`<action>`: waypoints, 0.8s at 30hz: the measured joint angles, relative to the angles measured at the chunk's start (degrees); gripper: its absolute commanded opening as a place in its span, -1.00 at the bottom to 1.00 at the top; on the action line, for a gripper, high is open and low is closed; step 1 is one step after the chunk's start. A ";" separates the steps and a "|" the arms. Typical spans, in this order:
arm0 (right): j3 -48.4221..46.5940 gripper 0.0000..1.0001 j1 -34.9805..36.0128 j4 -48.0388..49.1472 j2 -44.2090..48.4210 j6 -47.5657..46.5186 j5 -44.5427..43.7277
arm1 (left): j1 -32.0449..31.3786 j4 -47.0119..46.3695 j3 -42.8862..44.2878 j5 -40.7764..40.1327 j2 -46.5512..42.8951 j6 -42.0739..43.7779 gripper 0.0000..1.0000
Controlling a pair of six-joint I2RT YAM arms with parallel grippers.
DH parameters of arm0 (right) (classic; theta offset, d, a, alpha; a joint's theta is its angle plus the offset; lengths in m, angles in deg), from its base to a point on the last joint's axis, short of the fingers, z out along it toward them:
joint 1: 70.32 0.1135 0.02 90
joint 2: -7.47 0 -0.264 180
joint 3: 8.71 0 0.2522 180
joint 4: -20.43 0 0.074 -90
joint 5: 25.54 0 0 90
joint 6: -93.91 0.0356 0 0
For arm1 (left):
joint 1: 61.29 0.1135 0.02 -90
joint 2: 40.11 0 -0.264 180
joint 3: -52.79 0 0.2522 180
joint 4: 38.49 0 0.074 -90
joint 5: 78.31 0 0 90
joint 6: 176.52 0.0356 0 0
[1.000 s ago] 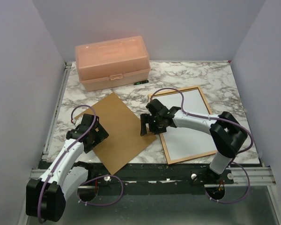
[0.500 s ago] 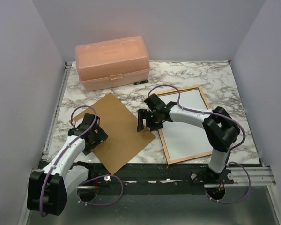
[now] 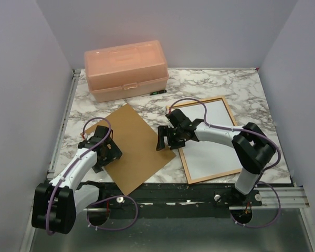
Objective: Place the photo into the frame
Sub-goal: Adjust the photo frame item at the center of the board.
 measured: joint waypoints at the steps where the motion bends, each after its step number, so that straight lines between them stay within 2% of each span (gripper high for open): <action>1: 1.33 0.69 0.00 0.61 1.03 0.02 0.11 | 0.00 0.02 0.20 0.28 0.46 0.52 0.97; 8: 11.26 0.69 0.76 2.99 9.29 0.90 0.17 | -0.02 0.20 1.49 2.03 3.37 3.89 0.95; 12: 13.90 0.71 1.53 0.68 12.55 1.95 -0.44 | -0.07 0.24 1.51 2.36 3.45 4.90 0.96; 19: 7.91 0.71 3.28 -6.67 11.87 2.51 -3.28 | -0.07 0.31 1.44 2.43 3.04 5.18 0.96; 24: 0.68 0.71 3.28 -7.17 7.65 1.95 -4.96 | -0.07 0.17 1.14 2.47 2.38 5.18 0.96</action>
